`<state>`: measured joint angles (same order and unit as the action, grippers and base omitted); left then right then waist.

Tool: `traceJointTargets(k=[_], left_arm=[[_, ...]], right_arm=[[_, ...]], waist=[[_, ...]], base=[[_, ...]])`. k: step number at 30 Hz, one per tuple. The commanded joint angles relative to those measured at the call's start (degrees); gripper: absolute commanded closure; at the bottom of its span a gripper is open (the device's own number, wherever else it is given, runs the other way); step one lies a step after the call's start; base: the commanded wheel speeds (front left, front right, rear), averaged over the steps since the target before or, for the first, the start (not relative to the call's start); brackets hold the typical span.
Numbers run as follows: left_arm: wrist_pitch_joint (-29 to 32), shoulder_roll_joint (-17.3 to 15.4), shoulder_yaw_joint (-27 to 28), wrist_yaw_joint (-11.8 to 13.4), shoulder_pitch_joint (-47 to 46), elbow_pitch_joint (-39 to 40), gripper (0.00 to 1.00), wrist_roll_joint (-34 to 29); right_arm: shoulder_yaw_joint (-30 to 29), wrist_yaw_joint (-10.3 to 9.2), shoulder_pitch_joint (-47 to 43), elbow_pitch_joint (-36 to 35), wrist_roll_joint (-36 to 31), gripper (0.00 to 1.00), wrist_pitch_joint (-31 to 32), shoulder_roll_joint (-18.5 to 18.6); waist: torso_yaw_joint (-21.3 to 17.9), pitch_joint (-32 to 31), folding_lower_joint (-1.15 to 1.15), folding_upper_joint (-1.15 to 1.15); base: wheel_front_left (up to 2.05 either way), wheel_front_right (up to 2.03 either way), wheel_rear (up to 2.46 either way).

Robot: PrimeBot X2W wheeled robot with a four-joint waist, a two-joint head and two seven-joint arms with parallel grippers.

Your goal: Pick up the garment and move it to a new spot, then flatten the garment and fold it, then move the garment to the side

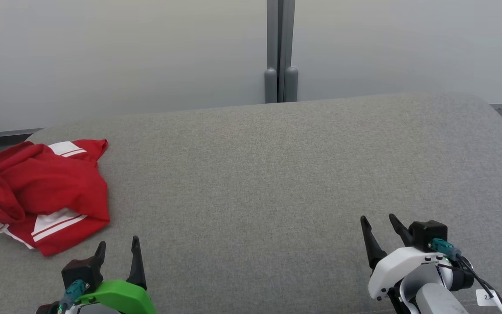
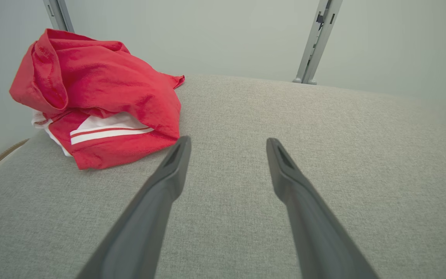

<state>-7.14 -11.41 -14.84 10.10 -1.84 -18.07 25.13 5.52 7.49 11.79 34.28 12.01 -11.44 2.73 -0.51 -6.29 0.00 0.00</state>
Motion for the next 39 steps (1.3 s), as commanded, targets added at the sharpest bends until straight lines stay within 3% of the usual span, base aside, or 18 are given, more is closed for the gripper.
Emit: traceJointTargets(k=[1,24,32,39], left_arm=[[-0.32,-0.44,0.03,0.45,0.16,0.33,0.00,-0.44],[0.42,-0.82,-0.36,1.62,1.07,1.91,0.00,0.78],[0.83,-1.27,-0.54,2.03,1.05,2.01,0.00,0.92],[1.58,-2.19,-0.62,2.02,1.34,2.32,0.00,1.03]], right_arm=[[0.02,0.01,0.25,-0.14,-0.31,0.00,-0.23,0.29],[0.32,0.00,-0.05,-1.42,-0.39,0.00,-0.06,0.27],[0.58,0.00,-0.93,-2.33,-0.20,0.00,0.24,0.26],[1.55,0.00,-1.58,-3.59,0.26,0.00,-0.51,0.25]], waist=[[0.03,0.01,0.00,0.00],[0.98,0.15,0.00,0.00],[4.86,-0.35,0.00,0.00],[11.01,-1.00,0.00,0.00]], base=[[0.00,0.00,0.00],[0.00,0.00,0.00],[0.00,0.00,0.00],[0.00,0.00,0.00]])
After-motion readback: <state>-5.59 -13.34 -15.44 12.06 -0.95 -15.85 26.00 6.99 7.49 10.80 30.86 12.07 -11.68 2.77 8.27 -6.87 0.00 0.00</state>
